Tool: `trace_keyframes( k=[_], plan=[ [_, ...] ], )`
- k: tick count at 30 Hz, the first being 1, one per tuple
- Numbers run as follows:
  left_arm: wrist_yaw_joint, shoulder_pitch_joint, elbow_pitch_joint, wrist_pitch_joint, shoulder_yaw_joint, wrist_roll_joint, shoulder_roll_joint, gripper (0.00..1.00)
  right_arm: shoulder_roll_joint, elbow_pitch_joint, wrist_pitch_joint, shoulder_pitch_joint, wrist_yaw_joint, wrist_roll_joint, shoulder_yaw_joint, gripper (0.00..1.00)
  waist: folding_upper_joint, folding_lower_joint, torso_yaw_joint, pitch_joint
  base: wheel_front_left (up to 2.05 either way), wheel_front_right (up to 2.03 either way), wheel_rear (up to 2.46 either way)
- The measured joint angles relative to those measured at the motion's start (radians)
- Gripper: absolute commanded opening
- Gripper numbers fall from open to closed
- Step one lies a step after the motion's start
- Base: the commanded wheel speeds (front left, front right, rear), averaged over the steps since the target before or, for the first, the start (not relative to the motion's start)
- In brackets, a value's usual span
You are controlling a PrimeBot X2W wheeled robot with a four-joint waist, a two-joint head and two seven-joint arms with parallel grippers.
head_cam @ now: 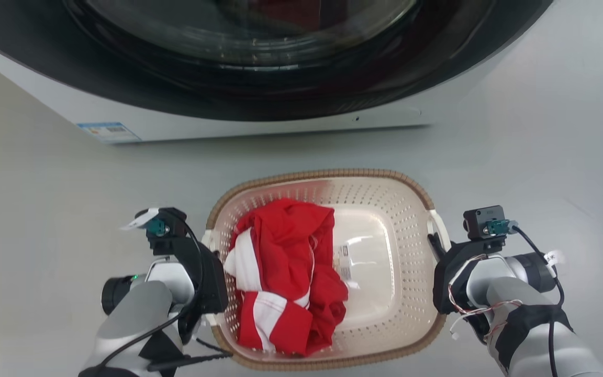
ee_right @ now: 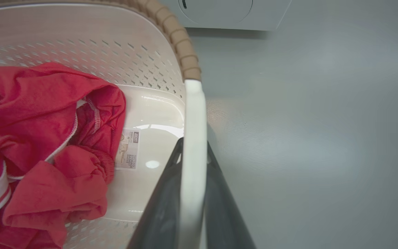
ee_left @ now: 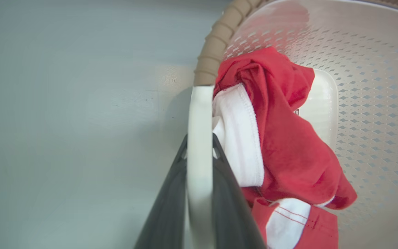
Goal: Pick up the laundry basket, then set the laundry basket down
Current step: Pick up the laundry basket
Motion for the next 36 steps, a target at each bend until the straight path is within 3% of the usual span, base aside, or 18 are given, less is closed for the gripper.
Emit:
trace_keyframes(
  k=[36],
  plan=[
    [0.018, 0.198, 0.006, 0.263, -0.14, -0.192, 0.02, 0.0, 0.004, -0.045, 0.229, 0.248, 0.0, 0.183, 0.147, 0.0, -0.0001, 0.0, -0.029, -0.416, 0.0, 0.0, 0.0]
  ],
)
